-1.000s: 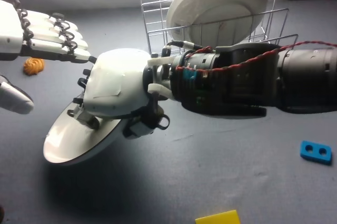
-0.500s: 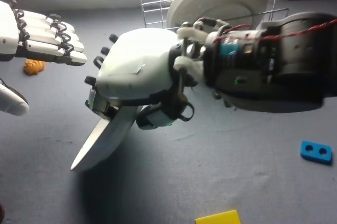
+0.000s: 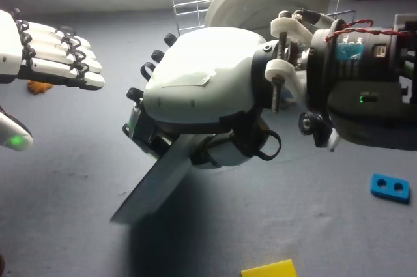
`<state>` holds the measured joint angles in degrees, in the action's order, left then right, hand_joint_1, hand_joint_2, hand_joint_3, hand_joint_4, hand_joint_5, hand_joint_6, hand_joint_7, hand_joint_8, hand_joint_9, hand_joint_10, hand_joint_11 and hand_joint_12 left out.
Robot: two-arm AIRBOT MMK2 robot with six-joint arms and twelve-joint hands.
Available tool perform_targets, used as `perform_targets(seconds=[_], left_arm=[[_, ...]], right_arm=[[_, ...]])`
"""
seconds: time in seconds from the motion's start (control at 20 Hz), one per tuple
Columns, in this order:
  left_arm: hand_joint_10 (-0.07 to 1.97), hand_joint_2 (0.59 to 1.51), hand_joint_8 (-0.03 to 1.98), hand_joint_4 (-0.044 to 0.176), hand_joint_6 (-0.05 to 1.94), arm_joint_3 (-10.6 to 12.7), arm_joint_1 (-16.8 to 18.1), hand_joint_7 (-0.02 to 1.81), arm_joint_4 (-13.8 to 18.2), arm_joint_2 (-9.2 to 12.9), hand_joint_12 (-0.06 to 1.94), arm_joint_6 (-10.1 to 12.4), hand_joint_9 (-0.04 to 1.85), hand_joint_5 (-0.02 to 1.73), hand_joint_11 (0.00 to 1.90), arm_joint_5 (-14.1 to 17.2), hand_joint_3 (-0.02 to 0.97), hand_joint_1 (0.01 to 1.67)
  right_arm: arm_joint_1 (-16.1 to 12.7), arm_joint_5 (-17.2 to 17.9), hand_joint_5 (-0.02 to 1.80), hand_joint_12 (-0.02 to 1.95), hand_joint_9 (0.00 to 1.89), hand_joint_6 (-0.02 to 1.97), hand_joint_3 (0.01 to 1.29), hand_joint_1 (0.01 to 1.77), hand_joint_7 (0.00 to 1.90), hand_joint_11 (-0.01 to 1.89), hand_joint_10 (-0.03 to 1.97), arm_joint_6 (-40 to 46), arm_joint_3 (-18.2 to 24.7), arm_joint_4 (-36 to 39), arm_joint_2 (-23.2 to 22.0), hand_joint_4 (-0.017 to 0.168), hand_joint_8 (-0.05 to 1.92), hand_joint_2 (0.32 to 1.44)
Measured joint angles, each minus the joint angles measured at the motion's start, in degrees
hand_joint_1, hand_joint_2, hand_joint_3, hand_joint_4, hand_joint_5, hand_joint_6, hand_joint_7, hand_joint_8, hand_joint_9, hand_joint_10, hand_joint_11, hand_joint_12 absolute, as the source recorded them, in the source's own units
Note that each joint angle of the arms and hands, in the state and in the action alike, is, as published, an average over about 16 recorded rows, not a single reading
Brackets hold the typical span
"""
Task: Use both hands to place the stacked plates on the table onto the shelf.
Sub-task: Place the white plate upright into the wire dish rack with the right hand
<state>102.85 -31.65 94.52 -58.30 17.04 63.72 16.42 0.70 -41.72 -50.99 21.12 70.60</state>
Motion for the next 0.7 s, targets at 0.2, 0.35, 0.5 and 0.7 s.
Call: perform_targets(seconds=[0.2,0.35,0.5,0.7], left_arm=[[0.02,1.167,-0.01,0.004,0.02,0.0,-0.6,0.02,-0.1,0.0,0.02,0.0,0.02,0.02,0.02,-0.1,0.005,0.02],[0.02,1.168,-0.01,0.004,0.02,0.0,-1.0,0.02,-0.1,0.0,0.02,0.0,0.02,0.02,0.02,-0.2,0.005,0.02],[0.02,1.168,-0.01,0.004,0.02,0.0,-1.3,0.02,-0.1,0.0,0.02,0.0,0.02,0.02,0.02,-0.4,0.004,0.02],[0.02,1.168,-0.01,0.004,0.02,0.0,-1.6,0.02,-0.2,0.0,0.02,0.0,0.02,0.02,0.02,-0.5,0.004,0.02]], right_arm=[[-1.0,-0.7,0.82,1.33,0.89,1.07,0.01,1.36,0.93,0.71,1.2,2.1,1.8,0.9,-2.5,-0.008,1.04,1.06],[-1.9,0.4,0.82,1.33,0.89,1.07,0.01,1.36,0.93,0.7,1.21,9.1,2.1,6.8,-3.9,-0.008,1.04,1.06],[-3.1,2.1,0.82,1.33,0.88,1.07,0.01,1.36,0.93,0.7,1.21,17.1,2.0,13.0,-5.3,-0.007,1.04,1.06],[-4.6,4.5,0.82,1.33,0.88,1.07,0.01,1.36,0.93,0.69,1.21,28.0,1.7,21.5,-7.1,-0.007,1.04,1.06]])
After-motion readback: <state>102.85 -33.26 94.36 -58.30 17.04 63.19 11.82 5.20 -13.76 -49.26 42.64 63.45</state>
